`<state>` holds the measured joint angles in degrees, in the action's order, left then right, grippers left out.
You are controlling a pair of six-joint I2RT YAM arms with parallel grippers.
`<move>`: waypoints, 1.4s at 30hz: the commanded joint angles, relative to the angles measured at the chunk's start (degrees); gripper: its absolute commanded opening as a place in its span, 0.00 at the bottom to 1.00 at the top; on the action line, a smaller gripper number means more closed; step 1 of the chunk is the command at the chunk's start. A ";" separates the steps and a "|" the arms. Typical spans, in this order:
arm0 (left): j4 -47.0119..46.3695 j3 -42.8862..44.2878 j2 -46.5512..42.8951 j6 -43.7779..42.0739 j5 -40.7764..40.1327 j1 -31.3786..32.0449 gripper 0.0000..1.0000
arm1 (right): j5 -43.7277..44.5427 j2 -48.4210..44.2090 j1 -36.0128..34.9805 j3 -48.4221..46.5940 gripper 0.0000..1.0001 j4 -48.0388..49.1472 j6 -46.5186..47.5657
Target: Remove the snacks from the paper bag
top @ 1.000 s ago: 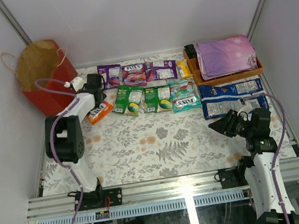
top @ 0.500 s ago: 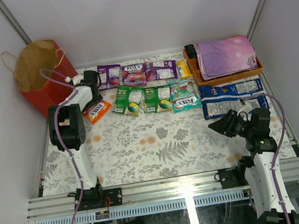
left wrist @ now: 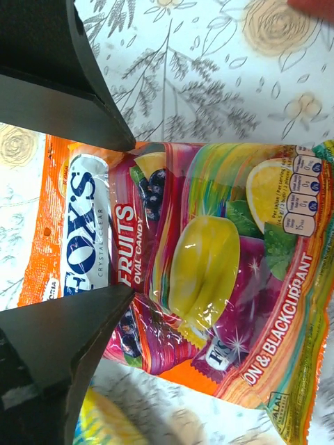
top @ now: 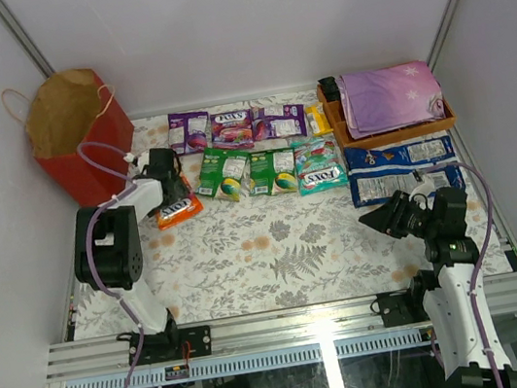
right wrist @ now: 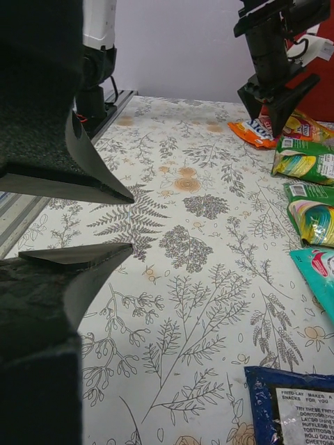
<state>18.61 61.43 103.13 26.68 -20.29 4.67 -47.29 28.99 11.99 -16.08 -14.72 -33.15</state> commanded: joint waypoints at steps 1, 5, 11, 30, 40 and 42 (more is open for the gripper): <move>-0.43 -3.77 -1.48 -5.89 2.56 2.91 0.74 | -2.06 -1.15 -0.74 0.14 0.37 1.59 0.26; -3.85 -5.11 -3.50 -11.31 3.30 3.19 0.69 | -2.08 -1.94 -0.88 0.27 0.36 1.33 -0.06; -4.26 -3.26 -2.94 -18.79 -2.86 3.53 0.70 | -2.18 -3.05 -0.92 0.41 0.37 0.86 -0.38; -5.48 5.22 5.19 -44.82 2.43 2.28 0.71 | -2.99 -3.74 -0.91 2.02 0.38 3.06 -1.36; -5.87 -0.81 -3.15 -50.70 8.91 -1.68 0.70 | -3.34 -3.18 -0.92 2.69 0.38 4.01 -1.64; -6.26 -0.85 -4.85 -50.12 9.35 -2.28 0.72 | -3.46 -3.07 -0.94 2.88 0.38 4.61 -2.09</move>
<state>12.56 61.41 102.10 -20.91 -14.09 3.51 -49.10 25.71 11.55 -13.32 -13.23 -34.41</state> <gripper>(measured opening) 0.706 0.378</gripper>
